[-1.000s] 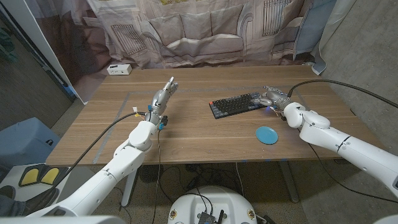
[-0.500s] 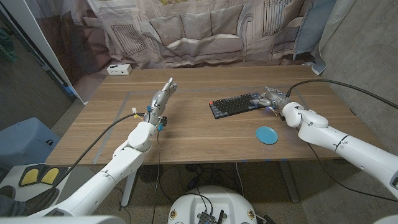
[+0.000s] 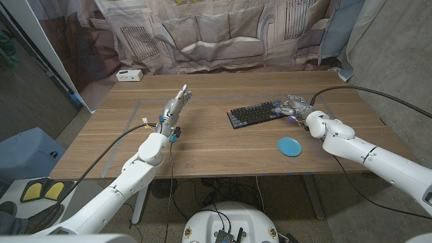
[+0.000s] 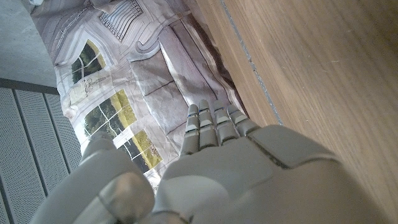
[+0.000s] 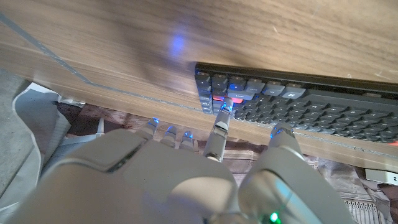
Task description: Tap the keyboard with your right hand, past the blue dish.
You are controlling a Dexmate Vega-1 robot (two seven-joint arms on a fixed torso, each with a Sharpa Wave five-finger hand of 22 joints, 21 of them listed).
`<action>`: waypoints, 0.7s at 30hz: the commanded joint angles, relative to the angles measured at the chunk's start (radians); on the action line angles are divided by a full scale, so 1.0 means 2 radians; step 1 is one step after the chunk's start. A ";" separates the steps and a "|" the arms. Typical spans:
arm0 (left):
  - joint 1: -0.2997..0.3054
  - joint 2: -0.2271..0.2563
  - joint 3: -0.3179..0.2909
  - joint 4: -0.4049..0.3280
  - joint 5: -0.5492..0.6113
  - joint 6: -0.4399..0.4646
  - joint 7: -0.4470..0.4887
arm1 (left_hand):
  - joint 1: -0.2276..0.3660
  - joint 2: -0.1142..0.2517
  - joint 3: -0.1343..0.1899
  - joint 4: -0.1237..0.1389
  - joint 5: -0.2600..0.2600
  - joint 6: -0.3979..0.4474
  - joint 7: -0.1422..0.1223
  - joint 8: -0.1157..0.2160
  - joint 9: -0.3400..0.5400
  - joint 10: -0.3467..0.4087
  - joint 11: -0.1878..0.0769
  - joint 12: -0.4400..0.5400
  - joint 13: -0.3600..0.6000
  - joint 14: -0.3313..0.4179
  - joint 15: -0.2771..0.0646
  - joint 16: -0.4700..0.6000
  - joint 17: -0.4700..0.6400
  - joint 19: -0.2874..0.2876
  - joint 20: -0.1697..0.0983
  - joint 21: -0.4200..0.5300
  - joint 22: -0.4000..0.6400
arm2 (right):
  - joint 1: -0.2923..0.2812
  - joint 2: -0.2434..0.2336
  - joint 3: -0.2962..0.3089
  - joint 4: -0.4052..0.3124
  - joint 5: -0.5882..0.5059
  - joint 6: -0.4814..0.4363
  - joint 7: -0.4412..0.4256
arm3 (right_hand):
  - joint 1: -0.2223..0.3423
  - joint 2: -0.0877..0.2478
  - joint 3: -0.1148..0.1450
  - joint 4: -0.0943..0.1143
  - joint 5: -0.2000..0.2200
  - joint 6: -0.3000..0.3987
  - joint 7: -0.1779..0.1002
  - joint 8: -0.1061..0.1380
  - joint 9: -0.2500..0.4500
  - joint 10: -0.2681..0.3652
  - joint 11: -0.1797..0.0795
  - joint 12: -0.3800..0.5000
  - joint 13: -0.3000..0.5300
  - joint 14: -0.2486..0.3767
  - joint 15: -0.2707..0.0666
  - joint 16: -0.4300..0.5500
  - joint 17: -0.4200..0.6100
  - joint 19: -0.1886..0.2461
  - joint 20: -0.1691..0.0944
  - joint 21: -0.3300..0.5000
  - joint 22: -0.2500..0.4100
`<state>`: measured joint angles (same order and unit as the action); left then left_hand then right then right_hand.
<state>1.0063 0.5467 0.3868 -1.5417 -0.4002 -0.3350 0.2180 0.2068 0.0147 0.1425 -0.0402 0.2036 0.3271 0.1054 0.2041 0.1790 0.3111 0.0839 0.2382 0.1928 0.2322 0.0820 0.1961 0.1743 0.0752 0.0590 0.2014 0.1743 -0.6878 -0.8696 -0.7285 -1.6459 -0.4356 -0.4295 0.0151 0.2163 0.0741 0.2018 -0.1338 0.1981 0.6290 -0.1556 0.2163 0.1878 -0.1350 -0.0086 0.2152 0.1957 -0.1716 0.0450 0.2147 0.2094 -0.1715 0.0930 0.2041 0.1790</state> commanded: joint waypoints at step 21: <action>-0.006 -0.002 0.002 0.015 -0.008 -0.007 -0.016 | 0.002 0.006 0.001 -0.003 -0.001 0.004 -0.003 -0.003 0.002 0.003 -0.001 -0.003 0.003 0.004 -0.002 -0.001 0.003 0.001 0.002 -0.002 0.002 | -0.007 -0.004 0.003 -0.016 -0.010 -0.005 -0.005 | 0.003 0.000 0.004 -0.002 -0.003 -0.003 -0.003 -0.002 0.002 0.003 0.003 0.000 0.000 -0.063 0.002 0.003 0.000 -0.042 0.004 0.002 0.001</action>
<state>1.0096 0.5437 0.3864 -1.5237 -0.4071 -0.3537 0.2036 0.2069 0.0148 0.1425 -0.0401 0.2036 0.3324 0.0999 0.1994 0.1790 0.3110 0.0839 0.2320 0.1980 0.2322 0.0820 0.1961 0.1743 0.0752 0.0590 0.2014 0.1743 -0.6898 -0.8753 -0.7348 -1.6661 -0.4564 -0.4466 0.0270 0.2163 0.0740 0.2017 -0.1337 0.1982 0.6284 -0.1629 0.2141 0.1904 -0.1284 -0.0123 0.2154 0.1956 -0.1716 0.0448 0.2147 0.2095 -0.1715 0.0930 0.2041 0.1790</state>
